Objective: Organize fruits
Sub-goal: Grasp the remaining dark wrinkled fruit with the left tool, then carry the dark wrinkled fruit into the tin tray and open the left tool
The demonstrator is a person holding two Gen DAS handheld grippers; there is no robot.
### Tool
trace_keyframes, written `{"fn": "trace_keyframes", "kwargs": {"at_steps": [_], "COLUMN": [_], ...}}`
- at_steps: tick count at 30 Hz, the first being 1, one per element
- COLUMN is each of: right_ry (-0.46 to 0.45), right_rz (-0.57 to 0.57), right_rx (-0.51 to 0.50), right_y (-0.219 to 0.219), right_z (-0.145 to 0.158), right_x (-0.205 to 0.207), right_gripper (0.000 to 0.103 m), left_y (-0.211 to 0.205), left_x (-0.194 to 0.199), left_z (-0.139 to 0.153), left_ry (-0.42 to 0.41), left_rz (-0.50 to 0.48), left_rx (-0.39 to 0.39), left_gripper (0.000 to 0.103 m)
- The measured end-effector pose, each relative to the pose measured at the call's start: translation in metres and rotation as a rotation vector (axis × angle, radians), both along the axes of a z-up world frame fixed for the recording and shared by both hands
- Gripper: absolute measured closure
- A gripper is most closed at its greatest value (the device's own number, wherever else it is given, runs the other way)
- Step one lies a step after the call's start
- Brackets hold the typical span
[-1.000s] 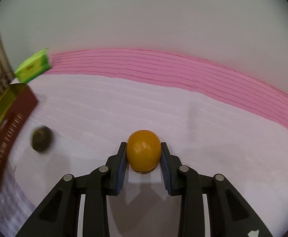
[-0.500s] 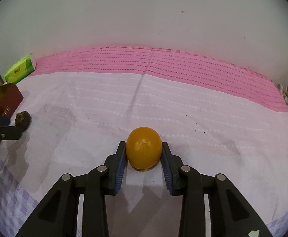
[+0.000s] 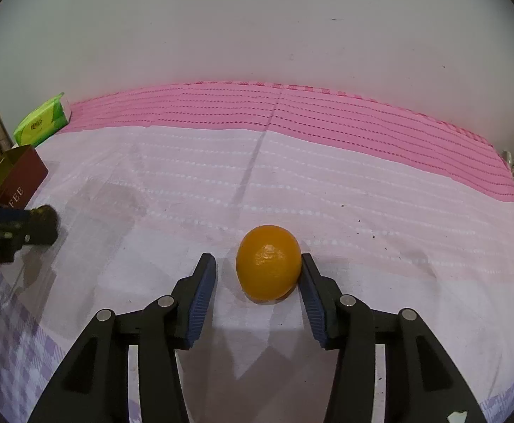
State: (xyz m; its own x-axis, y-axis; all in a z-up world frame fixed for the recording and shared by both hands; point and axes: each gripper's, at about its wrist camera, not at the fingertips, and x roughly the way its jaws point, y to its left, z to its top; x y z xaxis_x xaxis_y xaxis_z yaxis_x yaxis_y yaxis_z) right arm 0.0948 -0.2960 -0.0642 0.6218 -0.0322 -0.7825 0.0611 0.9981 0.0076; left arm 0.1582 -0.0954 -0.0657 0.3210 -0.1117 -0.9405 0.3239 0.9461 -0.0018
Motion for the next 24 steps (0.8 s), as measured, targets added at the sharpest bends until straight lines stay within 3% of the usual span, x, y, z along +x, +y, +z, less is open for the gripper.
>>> {"fn": "trace_keyframes", "kwargs": {"at_steps": [10,17,24], "right_ry": [0.001,0.002,0.002], "right_rz": [0.001,0.001,0.000], "right_rx": [-0.006,-0.008,-0.008], "right_y": [0.001,0.002,0.002], "right_z": [0.000,0.000,0.000], "right_x": [0.001,0.002,0.002], "right_gripper": [0.058,0.058,0.058], "left_y": [0.020,0.071,0.131], "left_x": [-0.033,-0.053,-0.055], "left_z": [0.033,0.059,0.065], "left_ry": [-0.042,-0.092,-0.103], "left_rz": [0.027,0.114,0.237], "left_rx": [-0.026,-0.020,-0.004], "left_gripper": [0.063,0.063,0.063]}}
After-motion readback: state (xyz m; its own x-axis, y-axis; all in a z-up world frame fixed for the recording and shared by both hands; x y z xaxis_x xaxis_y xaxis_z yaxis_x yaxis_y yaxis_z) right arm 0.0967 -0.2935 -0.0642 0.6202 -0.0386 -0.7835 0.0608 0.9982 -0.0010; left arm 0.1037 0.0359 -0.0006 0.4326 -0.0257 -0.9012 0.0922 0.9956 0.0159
